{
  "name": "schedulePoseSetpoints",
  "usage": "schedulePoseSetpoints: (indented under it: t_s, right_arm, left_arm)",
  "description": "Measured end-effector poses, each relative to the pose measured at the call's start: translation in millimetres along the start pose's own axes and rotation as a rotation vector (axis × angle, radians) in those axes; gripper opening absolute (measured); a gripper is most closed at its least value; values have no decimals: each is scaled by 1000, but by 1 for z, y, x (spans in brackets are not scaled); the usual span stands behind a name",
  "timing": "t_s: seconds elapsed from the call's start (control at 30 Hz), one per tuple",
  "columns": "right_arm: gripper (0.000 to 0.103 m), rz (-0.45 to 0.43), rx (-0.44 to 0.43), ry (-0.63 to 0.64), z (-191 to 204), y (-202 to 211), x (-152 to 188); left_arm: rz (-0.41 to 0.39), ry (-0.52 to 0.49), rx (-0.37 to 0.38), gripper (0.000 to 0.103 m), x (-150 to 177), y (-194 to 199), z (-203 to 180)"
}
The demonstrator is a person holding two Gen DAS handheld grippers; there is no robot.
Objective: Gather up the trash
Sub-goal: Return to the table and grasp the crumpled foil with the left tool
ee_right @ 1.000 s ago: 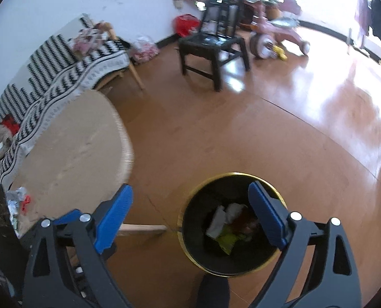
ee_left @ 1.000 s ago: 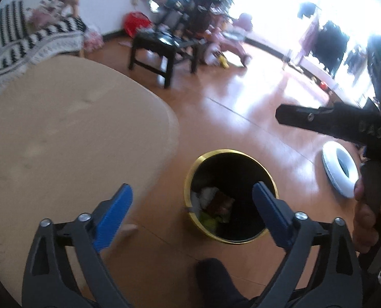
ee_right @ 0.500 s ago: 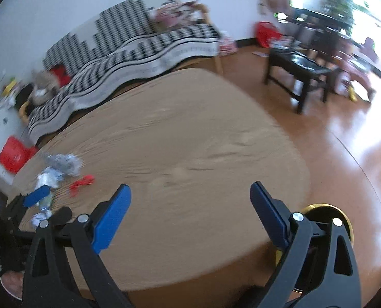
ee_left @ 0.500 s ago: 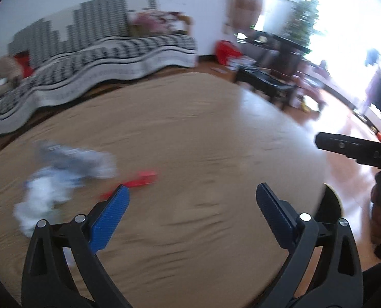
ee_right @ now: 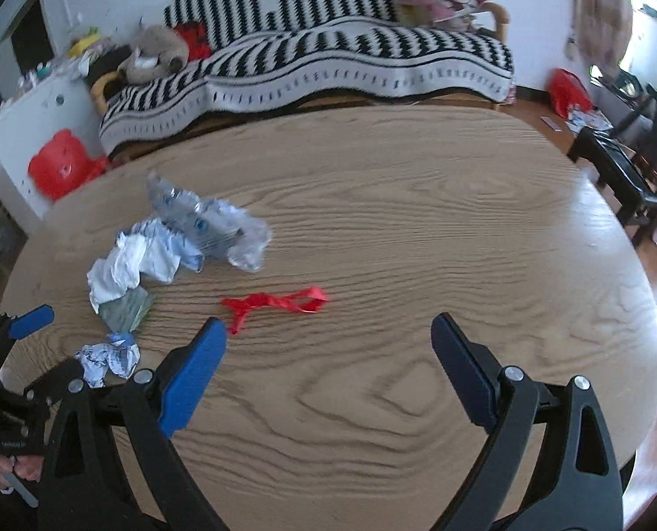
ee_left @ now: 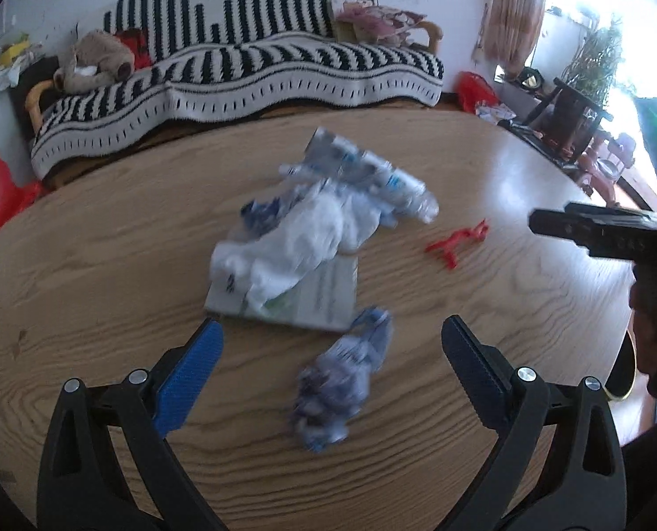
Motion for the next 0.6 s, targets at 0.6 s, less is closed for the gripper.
schedulePoseSetpoints:
  t_s: [0.6]
  right_arm:
    - [91,127,-2,158,24,-80,-7]
  left_arm:
    - [107,-34,44,96,34,-40,0]
Point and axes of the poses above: each gripper's, at about its wrist camera, not at the fingertips, and y roughly against the way its jaws point, z to its left, x to its underside, the point moved 7 cm from there along -y, roughly the way its jaws point, and after that the axes turned 6 degrees about z, right-handed, at the moved point
